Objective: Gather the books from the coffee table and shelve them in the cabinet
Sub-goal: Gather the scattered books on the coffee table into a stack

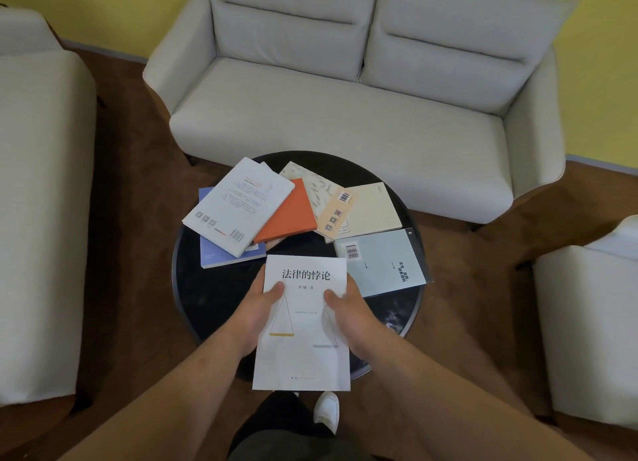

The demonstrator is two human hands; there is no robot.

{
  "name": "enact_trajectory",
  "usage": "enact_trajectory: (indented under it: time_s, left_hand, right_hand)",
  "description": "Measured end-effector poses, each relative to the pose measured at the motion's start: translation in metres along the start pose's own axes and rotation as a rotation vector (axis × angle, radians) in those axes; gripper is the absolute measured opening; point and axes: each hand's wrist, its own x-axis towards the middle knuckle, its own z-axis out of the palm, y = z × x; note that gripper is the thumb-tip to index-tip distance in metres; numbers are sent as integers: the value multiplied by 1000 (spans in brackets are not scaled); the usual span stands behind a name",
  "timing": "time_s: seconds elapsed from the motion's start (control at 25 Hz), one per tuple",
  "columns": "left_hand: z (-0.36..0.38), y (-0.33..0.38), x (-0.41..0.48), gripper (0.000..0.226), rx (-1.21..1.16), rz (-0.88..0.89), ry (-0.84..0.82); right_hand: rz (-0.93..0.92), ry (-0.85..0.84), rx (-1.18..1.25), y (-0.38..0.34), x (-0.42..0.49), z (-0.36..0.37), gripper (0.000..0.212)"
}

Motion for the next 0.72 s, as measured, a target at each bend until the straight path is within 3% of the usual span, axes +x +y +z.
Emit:
enact_trajectory:
  time_s: [0.16, 0.24, 0.28, 0.36, 0.44, 0.52, 0.6, 0.68, 0.72]
  left_hand:
    - [-2, 1, 1, 46, 52, 30, -31]
    - [-3, 0, 2, 42, 66, 36, 17]
    - [-7, 1, 4, 40, 47, 47, 62]
    - [-28, 13, 16, 29, -1, 86, 244]
    - [-56, 42, 28, 17, 73, 184, 465]
    - [-80, 77, 43, 31, 257, 256, 689]
    - [-100, 103, 62, 64, 414, 197, 822]
    - [-118, 117, 82, 81, 485, 128, 734]
    - [-126, 119, 92, 76, 487, 113, 664]
  right_hand:
    - [-51, 23, -153, 4, 10, -2, 45]
    - [-194, 182, -512, 1, 13, 2, 64]
    - [-331, 254, -756, -2, 13, 11, 69]
    - [-669, 177, -1119, -6, 15, 35, 63]
    - [-789, 91, -1283, -5, 21, 52, 59]
    - [-768, 98, -1311, 0, 29, 59, 57]
    - [-814, 128, -1278, 1, 34, 60, 51]
    - [-839, 151, -1145, -17, 50, 55, 41]
    - [-774, 188, -1042, -34, 63, 52, 37]
